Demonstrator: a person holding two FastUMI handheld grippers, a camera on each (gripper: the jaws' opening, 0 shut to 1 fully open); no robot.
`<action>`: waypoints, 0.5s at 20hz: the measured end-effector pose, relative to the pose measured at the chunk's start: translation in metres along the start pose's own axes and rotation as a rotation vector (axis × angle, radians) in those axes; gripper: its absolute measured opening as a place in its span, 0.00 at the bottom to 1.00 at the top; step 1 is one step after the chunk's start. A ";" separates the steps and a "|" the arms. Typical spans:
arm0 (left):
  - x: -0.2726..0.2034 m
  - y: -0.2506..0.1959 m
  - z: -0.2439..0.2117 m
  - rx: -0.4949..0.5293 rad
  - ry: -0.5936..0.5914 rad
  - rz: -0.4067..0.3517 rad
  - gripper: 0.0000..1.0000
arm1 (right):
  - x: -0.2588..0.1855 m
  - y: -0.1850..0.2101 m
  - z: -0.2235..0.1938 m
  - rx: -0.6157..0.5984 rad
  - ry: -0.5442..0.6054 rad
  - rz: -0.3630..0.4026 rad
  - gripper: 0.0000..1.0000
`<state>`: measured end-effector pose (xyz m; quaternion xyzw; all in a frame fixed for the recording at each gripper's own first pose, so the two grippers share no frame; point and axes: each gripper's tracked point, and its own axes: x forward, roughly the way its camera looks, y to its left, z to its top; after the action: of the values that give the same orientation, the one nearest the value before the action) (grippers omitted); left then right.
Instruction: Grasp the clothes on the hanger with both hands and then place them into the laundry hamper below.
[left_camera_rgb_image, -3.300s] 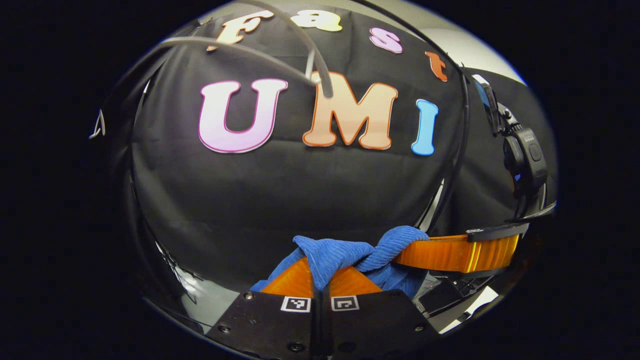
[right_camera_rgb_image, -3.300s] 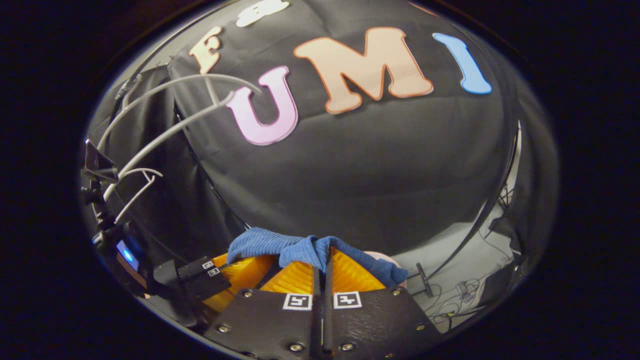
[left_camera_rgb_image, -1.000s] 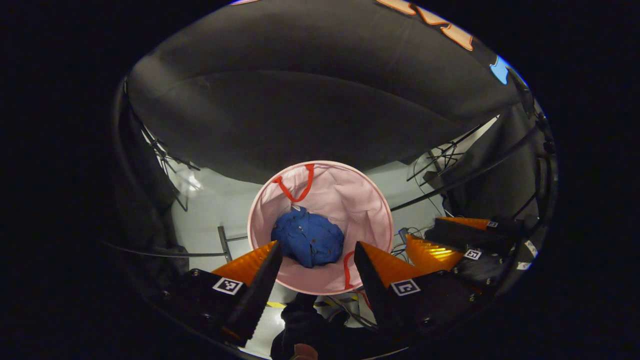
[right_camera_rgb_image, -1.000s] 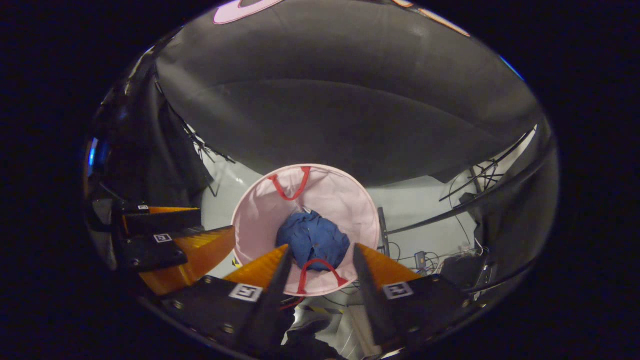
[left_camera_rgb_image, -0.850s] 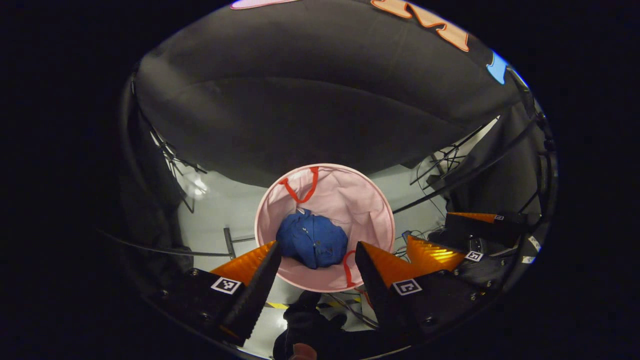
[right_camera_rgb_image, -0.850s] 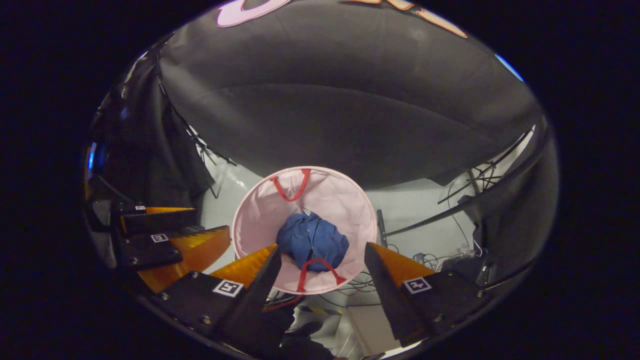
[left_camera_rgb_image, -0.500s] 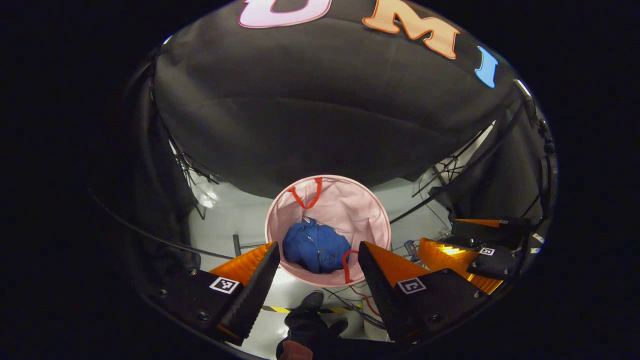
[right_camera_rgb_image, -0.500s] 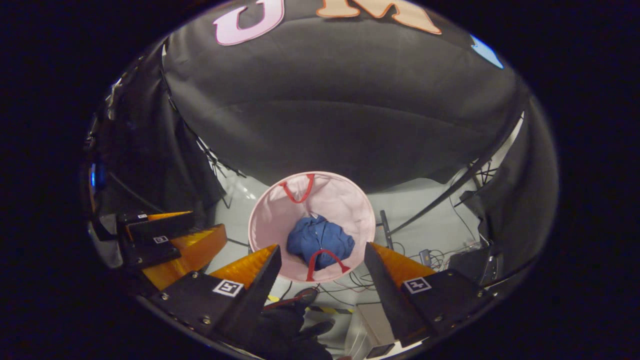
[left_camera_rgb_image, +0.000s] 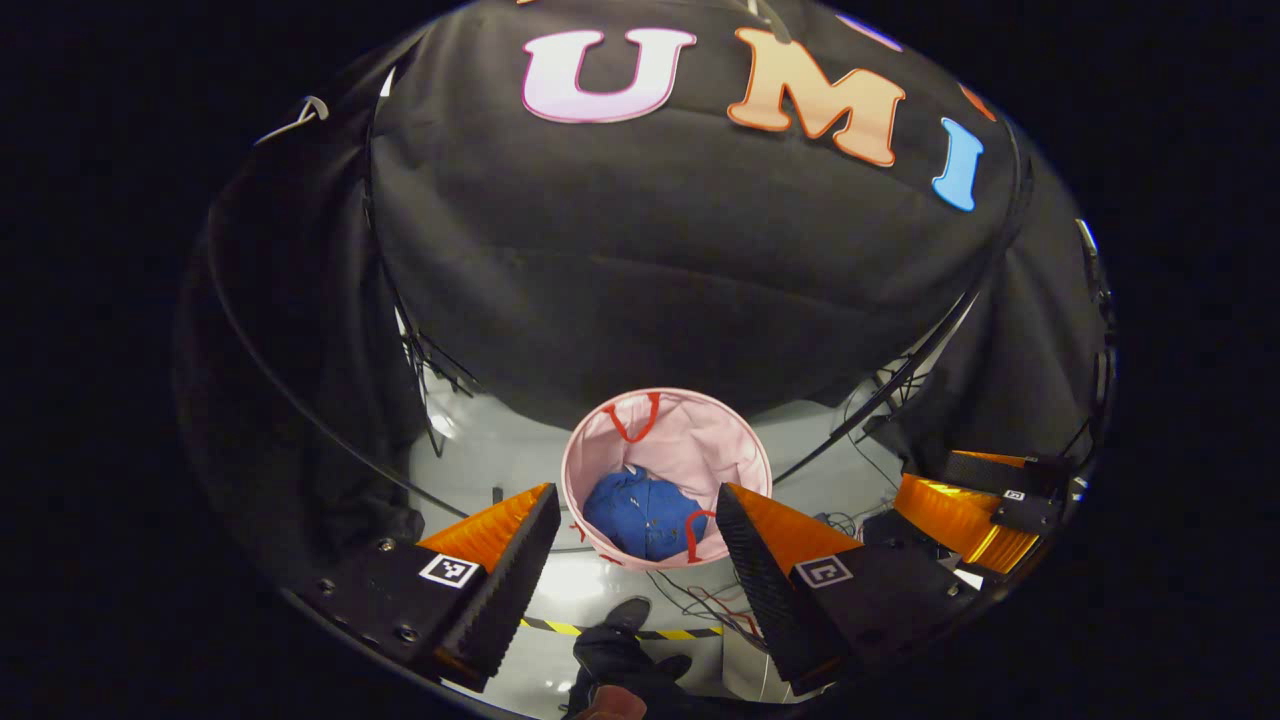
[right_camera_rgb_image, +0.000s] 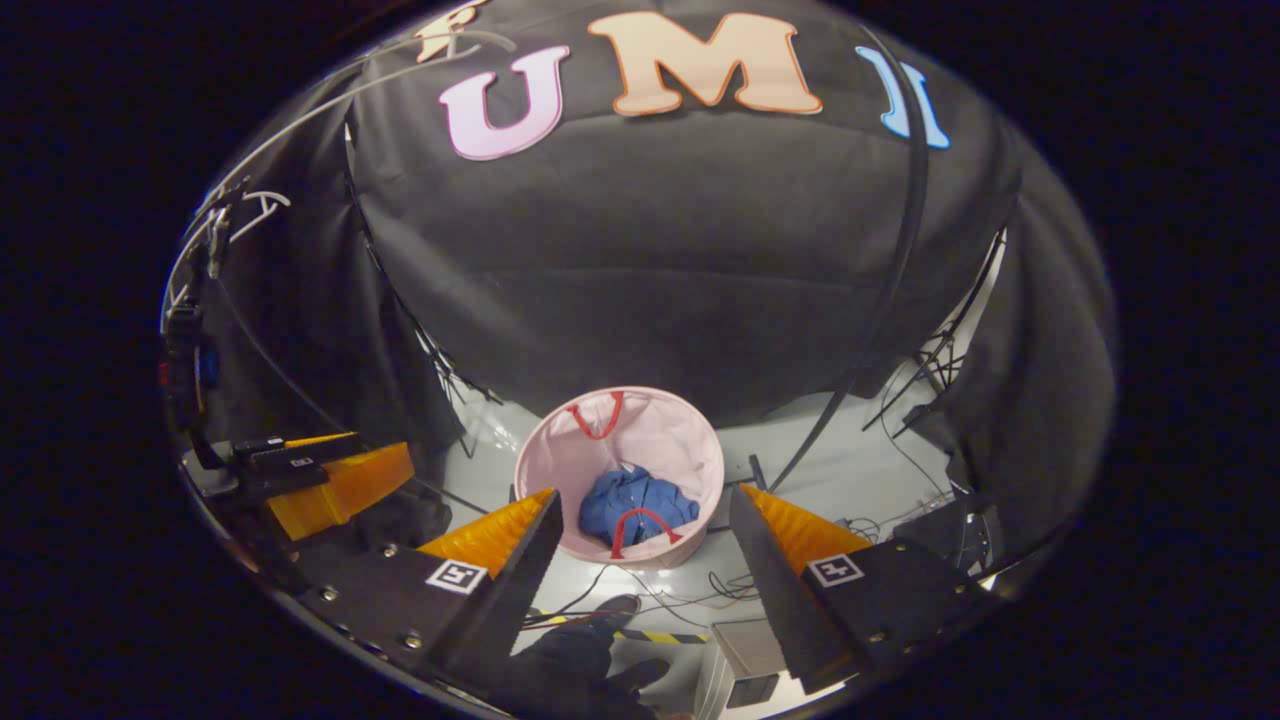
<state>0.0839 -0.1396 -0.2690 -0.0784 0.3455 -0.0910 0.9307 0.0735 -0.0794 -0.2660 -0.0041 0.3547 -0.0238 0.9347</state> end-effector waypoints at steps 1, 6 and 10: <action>-0.010 0.003 0.004 0.006 -0.026 0.014 0.99 | -0.009 -0.003 0.004 0.001 -0.028 -0.004 1.00; -0.051 0.009 0.022 0.058 -0.112 0.054 0.99 | -0.053 -0.006 0.028 0.070 -0.134 -0.003 1.00; -0.071 0.005 0.042 0.078 -0.171 0.045 0.99 | -0.077 -0.021 0.046 0.045 -0.212 -0.046 1.00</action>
<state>0.0592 -0.1152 -0.1941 -0.0421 0.2628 -0.0766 0.9609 0.0456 -0.0968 -0.1807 0.0061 0.2530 -0.0524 0.9660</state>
